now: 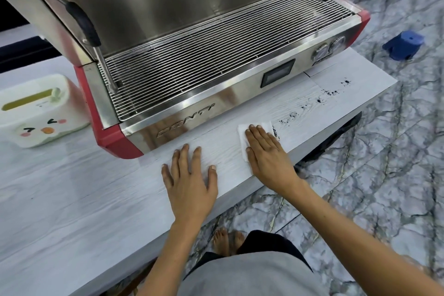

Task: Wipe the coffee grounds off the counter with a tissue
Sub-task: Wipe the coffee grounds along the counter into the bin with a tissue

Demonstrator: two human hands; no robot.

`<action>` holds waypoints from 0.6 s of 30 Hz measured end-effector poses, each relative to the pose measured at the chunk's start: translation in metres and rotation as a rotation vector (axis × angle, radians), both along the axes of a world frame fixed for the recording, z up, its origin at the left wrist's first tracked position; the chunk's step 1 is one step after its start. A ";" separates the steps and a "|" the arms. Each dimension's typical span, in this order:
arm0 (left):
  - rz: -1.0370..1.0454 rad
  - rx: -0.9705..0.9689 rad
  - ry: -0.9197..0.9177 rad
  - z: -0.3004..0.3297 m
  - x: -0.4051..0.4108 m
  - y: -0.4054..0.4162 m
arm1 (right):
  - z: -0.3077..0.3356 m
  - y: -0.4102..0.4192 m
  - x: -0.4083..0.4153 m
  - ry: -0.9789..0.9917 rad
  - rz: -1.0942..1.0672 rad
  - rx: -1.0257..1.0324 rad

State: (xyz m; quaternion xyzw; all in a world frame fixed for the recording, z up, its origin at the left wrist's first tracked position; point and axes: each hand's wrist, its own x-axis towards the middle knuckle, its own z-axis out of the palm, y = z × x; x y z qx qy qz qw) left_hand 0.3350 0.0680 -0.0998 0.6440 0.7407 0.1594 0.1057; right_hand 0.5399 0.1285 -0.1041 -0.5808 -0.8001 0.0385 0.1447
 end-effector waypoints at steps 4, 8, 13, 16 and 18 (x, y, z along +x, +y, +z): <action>-0.007 0.001 0.003 -0.001 -0.001 0.001 | 0.001 0.010 -0.007 0.004 0.019 -0.012; -0.015 0.002 0.003 -0.001 -0.002 0.001 | 0.001 0.020 -0.003 0.023 -0.009 -0.015; -0.002 0.007 -0.006 0.000 0.001 0.004 | 0.000 0.021 0.005 0.020 -0.010 0.005; 0.008 0.013 -0.017 0.000 0.005 0.005 | 0.000 0.020 0.008 0.017 -0.012 0.013; 0.012 0.012 -0.029 0.000 0.009 0.008 | -0.001 0.019 0.009 0.017 -0.012 0.018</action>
